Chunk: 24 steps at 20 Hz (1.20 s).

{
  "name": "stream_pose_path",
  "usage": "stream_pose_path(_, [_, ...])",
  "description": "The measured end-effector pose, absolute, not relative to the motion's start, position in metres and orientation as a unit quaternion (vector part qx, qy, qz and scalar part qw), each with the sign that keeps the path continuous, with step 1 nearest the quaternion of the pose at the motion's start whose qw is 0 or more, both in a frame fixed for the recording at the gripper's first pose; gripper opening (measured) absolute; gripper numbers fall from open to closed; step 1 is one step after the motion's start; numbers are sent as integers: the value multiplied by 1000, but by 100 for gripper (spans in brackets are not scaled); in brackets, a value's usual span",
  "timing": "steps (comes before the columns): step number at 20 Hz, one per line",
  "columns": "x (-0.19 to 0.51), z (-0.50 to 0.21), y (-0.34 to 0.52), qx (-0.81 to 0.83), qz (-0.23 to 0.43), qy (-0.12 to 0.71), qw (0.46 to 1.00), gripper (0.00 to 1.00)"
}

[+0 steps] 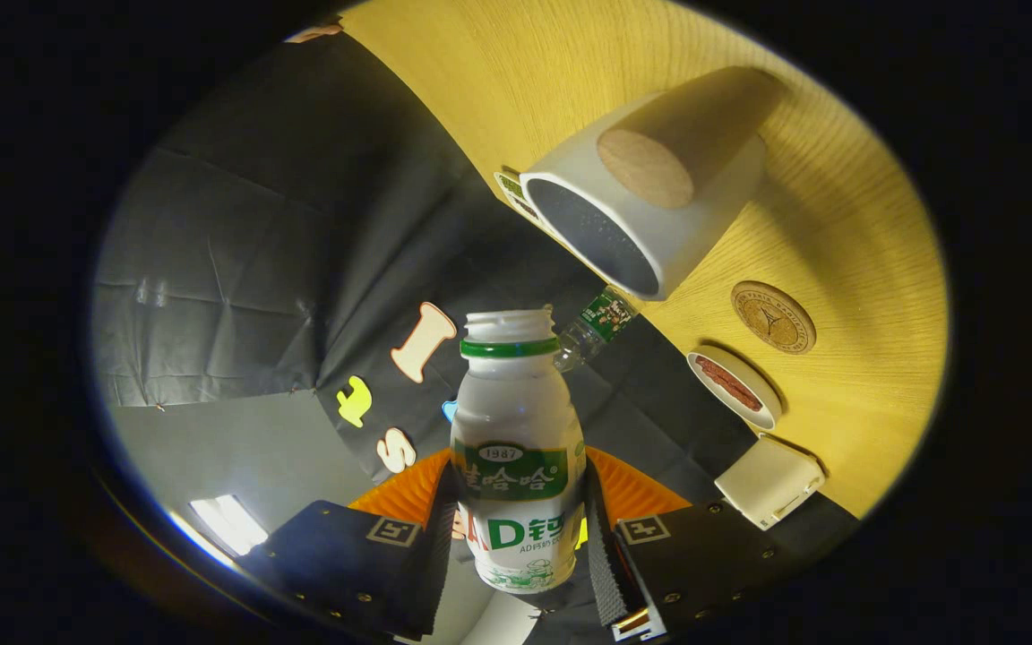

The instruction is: Take the bottle from table, then pour the juice into the cup, finally place the bottle on the coaster

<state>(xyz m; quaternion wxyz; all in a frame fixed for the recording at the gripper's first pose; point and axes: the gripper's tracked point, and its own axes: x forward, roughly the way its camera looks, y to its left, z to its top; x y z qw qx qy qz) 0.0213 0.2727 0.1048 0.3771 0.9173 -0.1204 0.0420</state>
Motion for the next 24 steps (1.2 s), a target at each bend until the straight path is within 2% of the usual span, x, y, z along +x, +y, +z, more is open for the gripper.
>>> stream_pose_path(14, [24,109,274,929,36,-120,348,65])
stream_pose_path(22, [24,111,273,925,39,-122,358,65])
stream_pose_path(24, [27,112,276,917,38,-122,379,65])
